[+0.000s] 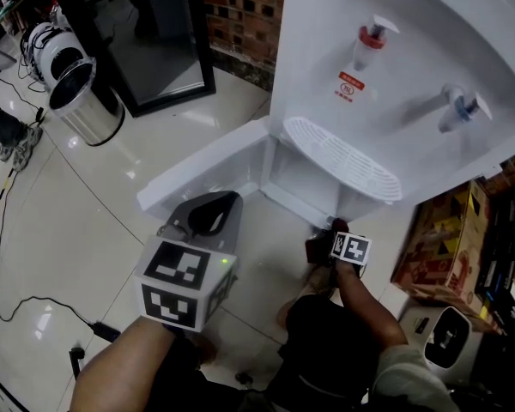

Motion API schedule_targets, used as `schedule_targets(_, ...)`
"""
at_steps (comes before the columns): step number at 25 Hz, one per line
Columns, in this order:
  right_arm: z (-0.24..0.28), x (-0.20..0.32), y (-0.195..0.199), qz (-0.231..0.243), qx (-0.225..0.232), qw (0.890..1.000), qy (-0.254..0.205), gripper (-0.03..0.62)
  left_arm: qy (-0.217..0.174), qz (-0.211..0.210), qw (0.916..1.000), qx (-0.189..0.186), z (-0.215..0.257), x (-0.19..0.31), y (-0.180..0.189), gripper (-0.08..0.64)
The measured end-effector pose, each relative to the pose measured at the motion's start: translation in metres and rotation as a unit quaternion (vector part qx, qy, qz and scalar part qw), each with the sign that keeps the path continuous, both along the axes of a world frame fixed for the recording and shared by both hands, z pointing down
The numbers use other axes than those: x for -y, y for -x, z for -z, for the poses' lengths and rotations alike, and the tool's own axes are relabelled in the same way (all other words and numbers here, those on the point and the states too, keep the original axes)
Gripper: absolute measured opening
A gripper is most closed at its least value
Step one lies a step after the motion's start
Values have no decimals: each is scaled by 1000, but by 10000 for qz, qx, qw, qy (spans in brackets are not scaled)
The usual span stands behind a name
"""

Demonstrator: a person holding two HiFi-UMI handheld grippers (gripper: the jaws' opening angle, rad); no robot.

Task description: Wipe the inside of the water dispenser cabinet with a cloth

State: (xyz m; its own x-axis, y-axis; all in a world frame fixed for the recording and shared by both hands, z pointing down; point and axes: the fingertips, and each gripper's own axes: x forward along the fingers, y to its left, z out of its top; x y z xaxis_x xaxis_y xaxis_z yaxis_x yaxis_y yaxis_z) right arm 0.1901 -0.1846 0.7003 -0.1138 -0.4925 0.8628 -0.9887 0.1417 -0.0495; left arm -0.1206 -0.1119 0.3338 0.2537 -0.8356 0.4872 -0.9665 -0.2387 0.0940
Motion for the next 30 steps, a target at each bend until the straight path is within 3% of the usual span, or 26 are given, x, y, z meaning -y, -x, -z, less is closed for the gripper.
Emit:
schedule_targets(5, 60, -10, 34, 760, 488, 9955, -272, 107, -165, 221, 9996, 117, 10, -3, 19, 0)
schedule_targets(11, 166, -33, 81, 1800, 1459, 9719, -412, 107, -292, 509, 9968, 539, 21, -16, 68, 2)
schedule_targets(12, 187, -37, 86, 1982, 1533, 9669, -470, 107, -279, 560, 9961, 622, 21, -19, 77, 37)
schedule_targets(15, 253, -48, 100, 2648, 1409, 9502, -847, 107, -243, 695, 9948, 710, 21, -27, 99, 84)
schedule_targets(19, 336, -58, 112, 3522, 772, 9199, -1543, 107, -183, 788, 9937, 782, 15, -34, 122, 116)
schedule_targets(26, 455, -75, 171, 3596, 1692, 8807, -2577, 109, -1, 1069, 9919, 686, -7, -35, 163, 173)
schedule_targets(30, 470, -77, 183, 3441, 1948, 8703, -2935, 109, 217, 1002, 9937, 454, -31, -34, 168, 219)
